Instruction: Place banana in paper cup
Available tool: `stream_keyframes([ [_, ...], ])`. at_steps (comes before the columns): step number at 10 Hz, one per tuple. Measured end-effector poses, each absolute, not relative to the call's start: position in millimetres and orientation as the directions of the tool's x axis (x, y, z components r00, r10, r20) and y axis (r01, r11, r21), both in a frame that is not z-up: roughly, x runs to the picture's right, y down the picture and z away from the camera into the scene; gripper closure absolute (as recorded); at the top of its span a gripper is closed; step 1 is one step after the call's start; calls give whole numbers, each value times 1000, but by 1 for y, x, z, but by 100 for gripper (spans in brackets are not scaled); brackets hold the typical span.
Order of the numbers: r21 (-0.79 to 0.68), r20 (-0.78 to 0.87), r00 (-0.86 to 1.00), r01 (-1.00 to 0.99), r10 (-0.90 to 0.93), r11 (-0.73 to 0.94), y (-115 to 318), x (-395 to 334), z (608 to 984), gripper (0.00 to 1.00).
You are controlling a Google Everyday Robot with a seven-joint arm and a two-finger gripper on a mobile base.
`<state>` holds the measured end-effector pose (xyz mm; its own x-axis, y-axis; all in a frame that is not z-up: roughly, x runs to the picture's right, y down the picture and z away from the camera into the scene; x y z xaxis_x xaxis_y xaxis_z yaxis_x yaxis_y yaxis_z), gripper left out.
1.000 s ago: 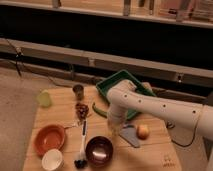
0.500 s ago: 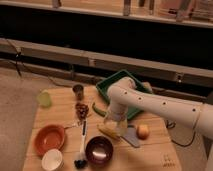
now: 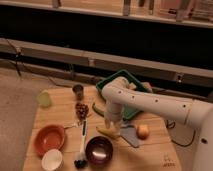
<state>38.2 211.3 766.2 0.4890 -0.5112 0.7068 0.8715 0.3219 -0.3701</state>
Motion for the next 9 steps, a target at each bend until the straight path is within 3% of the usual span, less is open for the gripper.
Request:
stream_keyframes([
  [1, -370, 718, 476, 879, -508, 300, 214, 33, 769, 30],
  [3, -365, 732, 461, 887, -501, 282, 218, 27, 772, 20],
  [9, -250, 870, 259, 965, -420, 76, 229, 11, 801, 20],
])
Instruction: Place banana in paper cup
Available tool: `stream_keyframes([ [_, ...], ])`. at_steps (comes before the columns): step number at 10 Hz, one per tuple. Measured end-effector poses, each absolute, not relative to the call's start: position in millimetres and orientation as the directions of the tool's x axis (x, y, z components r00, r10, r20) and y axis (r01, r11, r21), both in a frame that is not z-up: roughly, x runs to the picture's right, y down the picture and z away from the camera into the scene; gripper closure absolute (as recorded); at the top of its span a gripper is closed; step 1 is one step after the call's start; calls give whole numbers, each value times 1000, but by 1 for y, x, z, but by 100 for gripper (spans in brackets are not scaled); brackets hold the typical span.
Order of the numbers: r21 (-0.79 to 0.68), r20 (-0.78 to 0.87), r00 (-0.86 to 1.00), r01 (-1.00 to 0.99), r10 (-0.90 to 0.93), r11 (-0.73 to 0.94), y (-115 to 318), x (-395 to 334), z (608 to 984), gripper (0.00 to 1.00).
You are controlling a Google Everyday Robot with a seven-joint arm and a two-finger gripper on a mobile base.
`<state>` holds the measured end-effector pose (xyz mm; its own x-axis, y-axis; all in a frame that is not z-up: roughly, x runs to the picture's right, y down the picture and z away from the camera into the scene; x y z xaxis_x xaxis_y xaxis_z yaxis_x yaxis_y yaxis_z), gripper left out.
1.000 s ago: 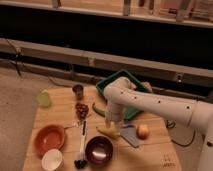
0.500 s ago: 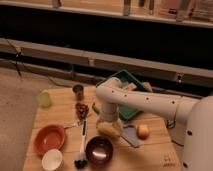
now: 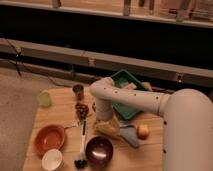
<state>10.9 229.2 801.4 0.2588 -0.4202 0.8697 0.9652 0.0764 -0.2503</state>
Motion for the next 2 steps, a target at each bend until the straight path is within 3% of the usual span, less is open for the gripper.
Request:
stream_keyframes([
  [2, -224, 894, 221, 974, -390, 40, 229, 13, 809, 20],
])
